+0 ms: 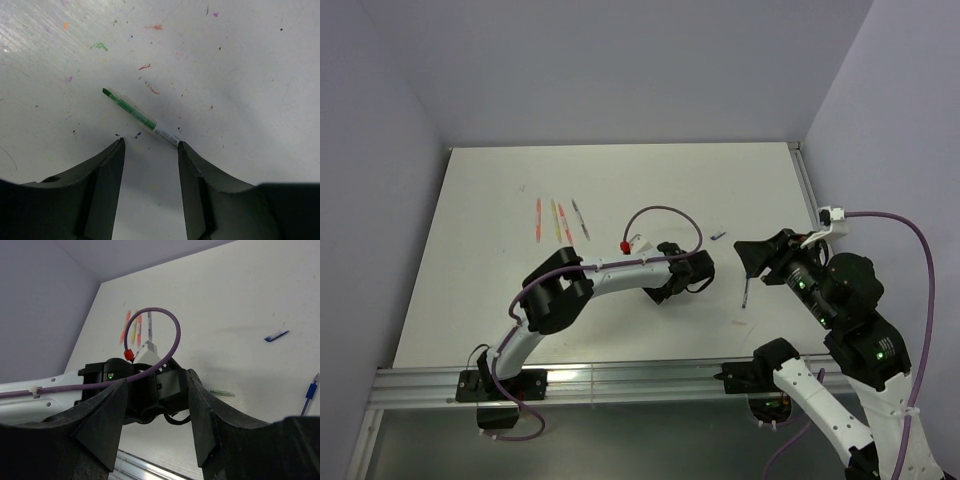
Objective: Insert the pens into the pen caps
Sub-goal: Pick up the pen from the center of the board.
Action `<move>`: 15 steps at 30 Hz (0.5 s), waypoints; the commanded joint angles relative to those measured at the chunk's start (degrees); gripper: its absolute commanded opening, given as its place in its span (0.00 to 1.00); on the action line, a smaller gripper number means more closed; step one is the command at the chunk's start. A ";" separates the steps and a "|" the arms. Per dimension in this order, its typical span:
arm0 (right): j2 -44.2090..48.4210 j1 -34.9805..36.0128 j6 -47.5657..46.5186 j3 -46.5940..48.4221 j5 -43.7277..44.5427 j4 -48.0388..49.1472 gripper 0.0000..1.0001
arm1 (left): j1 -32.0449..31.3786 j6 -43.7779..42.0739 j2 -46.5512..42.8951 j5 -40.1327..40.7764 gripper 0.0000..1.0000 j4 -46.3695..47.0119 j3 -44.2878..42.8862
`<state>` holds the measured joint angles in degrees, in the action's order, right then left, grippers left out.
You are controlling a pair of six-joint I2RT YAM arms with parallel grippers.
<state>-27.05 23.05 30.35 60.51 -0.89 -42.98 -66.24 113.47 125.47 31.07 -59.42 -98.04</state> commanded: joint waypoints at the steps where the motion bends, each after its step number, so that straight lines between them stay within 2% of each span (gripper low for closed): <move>1: 0.86 0.94 -0.99 -0.39 0.80 1.58 0.59 | 0.41 12.83 -2.60 3.47 0.52 0.53 -0.05; 11: 1.03 2.61 -1.08 -0.39 3.52 1.32 0.60 | 1.72 12.74 0.03 1.54 0.52 -1.75 -3.47; 15: 0.95 3.14 -1.08 -0.22 4.22 1.23 0.60 | 2.16 12.39 2.06 0.75 0.52 -5.44 -6.81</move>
<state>-26.57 25.34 30.15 60.36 1.85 -42.98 -64.55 113.47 126.04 32.21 -61.19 -101.19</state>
